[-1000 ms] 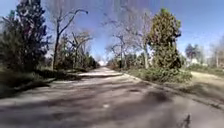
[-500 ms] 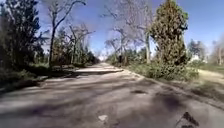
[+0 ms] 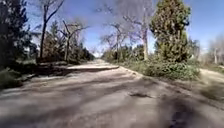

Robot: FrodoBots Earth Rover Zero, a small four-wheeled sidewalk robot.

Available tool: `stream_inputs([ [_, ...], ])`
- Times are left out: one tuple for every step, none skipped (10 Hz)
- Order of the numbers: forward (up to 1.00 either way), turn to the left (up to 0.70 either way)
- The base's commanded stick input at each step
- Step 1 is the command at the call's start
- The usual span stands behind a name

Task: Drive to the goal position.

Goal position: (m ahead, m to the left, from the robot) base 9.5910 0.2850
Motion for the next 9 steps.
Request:
stream_inputs([
  [1.0,0.0],
  [1.0,0.0],
  [1.0,0.0],
  [1.0,0.0],
  [1.0,0.0],
  [1.0,0.0],
  [1.0,0.0],
  [1.0,0.0],
  [1.0,0.0],
])
